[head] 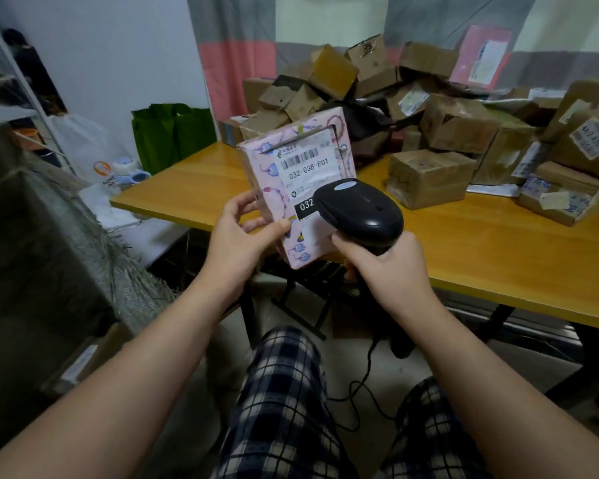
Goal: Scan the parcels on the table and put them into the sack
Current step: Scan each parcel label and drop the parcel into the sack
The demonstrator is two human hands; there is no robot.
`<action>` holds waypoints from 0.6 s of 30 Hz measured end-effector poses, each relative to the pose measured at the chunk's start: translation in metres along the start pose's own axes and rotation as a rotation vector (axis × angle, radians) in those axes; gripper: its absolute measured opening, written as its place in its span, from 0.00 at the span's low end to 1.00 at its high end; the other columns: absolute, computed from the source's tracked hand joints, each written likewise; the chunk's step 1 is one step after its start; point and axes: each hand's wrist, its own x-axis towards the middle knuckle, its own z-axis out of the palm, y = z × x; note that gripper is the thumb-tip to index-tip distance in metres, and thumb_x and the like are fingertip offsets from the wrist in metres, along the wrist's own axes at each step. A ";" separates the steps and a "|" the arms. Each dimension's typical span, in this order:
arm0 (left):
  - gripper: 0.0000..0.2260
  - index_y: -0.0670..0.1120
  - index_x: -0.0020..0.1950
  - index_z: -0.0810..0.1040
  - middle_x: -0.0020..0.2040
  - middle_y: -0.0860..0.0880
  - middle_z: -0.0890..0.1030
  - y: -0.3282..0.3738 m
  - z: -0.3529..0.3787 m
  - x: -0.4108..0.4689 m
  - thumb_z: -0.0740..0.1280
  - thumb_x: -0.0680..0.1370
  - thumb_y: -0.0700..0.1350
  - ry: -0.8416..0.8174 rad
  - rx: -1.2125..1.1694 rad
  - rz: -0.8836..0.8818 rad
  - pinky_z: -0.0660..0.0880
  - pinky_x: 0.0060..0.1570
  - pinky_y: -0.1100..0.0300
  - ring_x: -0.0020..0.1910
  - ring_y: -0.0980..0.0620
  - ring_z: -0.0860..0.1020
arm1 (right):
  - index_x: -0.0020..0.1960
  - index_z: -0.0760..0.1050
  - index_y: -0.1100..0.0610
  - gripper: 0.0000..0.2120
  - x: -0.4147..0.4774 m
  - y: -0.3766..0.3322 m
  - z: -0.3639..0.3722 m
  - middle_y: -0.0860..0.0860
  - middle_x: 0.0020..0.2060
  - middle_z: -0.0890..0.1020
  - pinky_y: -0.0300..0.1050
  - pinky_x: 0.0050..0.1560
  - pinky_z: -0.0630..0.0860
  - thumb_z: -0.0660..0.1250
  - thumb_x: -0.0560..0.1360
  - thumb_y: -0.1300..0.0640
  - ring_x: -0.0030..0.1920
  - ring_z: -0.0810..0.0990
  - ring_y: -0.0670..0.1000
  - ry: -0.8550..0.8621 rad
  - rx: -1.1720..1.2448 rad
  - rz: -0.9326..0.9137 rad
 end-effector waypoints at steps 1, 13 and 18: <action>0.24 0.51 0.60 0.72 0.56 0.53 0.79 -0.001 -0.015 -0.007 0.75 0.69 0.35 0.047 0.004 0.004 0.77 0.45 0.65 0.49 0.58 0.81 | 0.36 0.78 0.51 0.07 0.001 0.002 0.014 0.43 0.24 0.79 0.36 0.32 0.73 0.75 0.70 0.56 0.27 0.77 0.43 -0.036 0.033 0.011; 0.27 0.46 0.62 0.67 0.55 0.53 0.76 0.009 -0.239 -0.123 0.76 0.69 0.36 0.671 0.518 0.008 0.75 0.42 0.71 0.47 0.66 0.79 | 0.44 0.82 0.50 0.09 -0.027 0.019 0.211 0.43 0.34 0.84 0.43 0.40 0.79 0.76 0.67 0.47 0.34 0.81 0.40 -0.686 0.004 0.018; 0.30 0.44 0.64 0.69 0.60 0.45 0.76 -0.011 -0.303 -0.154 0.79 0.67 0.44 0.727 0.946 -0.242 0.77 0.55 0.53 0.54 0.52 0.78 | 0.47 0.81 0.53 0.12 -0.044 0.036 0.266 0.47 0.30 0.80 0.49 0.40 0.80 0.75 0.69 0.47 0.35 0.81 0.51 -0.849 -0.146 0.023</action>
